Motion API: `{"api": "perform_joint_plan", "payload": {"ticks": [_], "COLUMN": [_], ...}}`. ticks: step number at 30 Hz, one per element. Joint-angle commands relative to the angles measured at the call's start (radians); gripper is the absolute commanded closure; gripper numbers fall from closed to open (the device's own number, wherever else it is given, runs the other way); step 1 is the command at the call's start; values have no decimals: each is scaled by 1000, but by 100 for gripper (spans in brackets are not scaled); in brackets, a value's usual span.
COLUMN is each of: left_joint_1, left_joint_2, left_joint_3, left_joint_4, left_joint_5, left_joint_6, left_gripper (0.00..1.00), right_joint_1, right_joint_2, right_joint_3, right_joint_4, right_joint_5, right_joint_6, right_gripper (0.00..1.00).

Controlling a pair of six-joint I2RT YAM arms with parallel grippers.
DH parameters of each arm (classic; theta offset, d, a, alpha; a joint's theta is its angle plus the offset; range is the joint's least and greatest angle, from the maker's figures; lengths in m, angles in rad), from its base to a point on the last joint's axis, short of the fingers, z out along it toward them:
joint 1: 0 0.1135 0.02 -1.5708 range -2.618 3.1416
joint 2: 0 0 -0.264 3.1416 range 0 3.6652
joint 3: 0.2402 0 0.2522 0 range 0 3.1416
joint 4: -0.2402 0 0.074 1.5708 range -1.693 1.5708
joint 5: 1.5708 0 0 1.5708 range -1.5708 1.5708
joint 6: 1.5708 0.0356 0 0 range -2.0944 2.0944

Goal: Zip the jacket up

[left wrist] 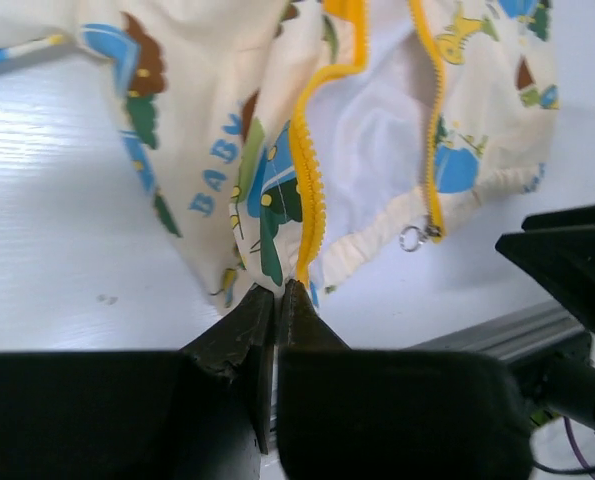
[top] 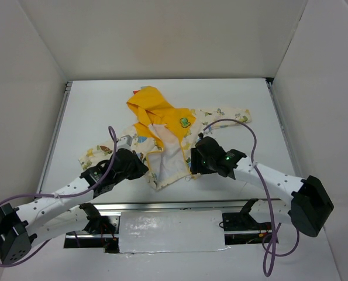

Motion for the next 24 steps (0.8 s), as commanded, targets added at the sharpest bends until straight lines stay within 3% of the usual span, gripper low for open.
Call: {"api": "perform_joint_plan", "payload": {"ticks": [1,8,14,24], "left_joint_1": [32,60,67,67], "left_joint_2": [-18,-20,-12,23], "left_joint_3": [51,54,51,42], "left_joint_4": [-101,-134,-115,-62], "left_joint_5": [-62,-74,-53,9], "left_joint_6": [1,2,24,39], "left_gripper": [100,100,100,100], "right_joint_1": [46,175,167,48], "right_joint_2": [70,262,253,299], "right_joint_3": [33,135,135,136], "right_joint_4": [-67,-107,-87,-69], "right_joint_5": [123,281,259,182], "right_joint_6": [-36,-58,-78,-30], "right_gripper": [39,38,36,39]}}
